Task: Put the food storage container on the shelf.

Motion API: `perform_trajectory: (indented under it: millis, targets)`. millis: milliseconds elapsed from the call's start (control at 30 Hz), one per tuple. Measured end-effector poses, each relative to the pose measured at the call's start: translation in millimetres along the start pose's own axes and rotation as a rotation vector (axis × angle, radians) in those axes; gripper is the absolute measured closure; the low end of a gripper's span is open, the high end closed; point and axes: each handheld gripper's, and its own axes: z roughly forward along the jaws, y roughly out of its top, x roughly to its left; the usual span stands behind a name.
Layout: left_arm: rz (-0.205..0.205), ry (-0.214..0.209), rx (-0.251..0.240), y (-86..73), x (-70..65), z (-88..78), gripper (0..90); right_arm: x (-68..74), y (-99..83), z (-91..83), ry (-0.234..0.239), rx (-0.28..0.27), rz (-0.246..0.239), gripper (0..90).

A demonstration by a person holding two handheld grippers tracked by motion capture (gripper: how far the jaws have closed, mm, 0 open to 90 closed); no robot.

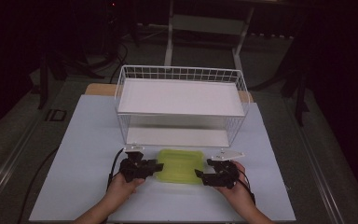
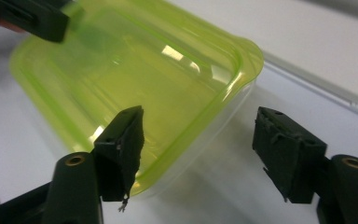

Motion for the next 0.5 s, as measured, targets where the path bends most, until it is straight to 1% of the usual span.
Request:
perform_trajectory:
  millis: [67,133,167,233,333,400,433,467,500]
  targets:
    - [0.015,0.013,0.003,-0.4,-3.2,-1.6,64.4,0.1,-2.0,-0.7,0.026,-0.004,0.014,41.9]
    - [0.039,0.029,0.002,-1.4,-6.7,-3.0,64.7,2.8,-2.1,-2.2,0.035,-0.003,0.008,47.6]
    - [0.047,0.031,0.003,-1.9,-7.9,-3.9,65.0,4.6,-2.4,-3.0,0.033,-0.003,0.004,48.1]
    - [0.042,0.023,0.001,-3.0,-9.2,-5.0,66.6,6.0,-3.0,-4.4,0.038,-0.002,0.006,50.9]
    - [0.054,0.011,0.006,-4.9,-11.0,-7.3,68.4,8.4,-3.6,-6.9,0.033,-0.008,0.007,54.4]
    - [0.049,0.002,0.012,-5.8,-12.6,-8.8,70.4,11.4,-3.7,-8.7,0.029,-0.009,0.004,56.9]
    - [0.04,-0.003,0.015,-6.8,-14.2,-10.2,71.2,11.9,-3.6,-9.0,0.032,-0.007,0.008,57.5]
    - [0.02,-0.007,0.018,-7.6,-15.3,-11.4,73.2,13.4,-3.5,-9.9,0.039,-0.004,0.026,60.8]
    - [0.014,0.007,0.018,-9.3,-17.9,-13.3,74.8,14.4,-3.4,-11.3,0.04,-0.005,0.041,64.4]
